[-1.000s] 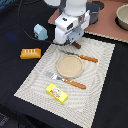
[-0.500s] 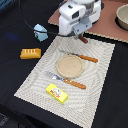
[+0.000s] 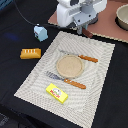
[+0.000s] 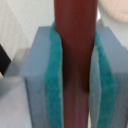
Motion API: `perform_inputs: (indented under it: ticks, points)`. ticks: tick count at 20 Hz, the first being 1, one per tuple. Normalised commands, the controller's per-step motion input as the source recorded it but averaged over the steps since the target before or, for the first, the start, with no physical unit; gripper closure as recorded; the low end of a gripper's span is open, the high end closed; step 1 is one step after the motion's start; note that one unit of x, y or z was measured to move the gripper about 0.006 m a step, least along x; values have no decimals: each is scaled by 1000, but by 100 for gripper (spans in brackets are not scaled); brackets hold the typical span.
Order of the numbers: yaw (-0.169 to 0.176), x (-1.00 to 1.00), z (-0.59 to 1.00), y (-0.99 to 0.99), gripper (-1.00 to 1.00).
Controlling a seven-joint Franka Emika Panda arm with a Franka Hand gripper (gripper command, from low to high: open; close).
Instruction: Interact with the objects in diverse but meaningful ways.
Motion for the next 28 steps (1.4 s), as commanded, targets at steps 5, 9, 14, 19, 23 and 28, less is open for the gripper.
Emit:
perform_inputs:
  ticks: [5,9,14,19,23,28]
  points:
    - [0,-315,155,-845,100]
    - [0,-286,4,-894,100]
    - [0,-333,-48,-902,100]
    - [0,-247,-49,-910,100]
    - [0,35,-29,-623,100]
    - [0,109,-126,-384,100]
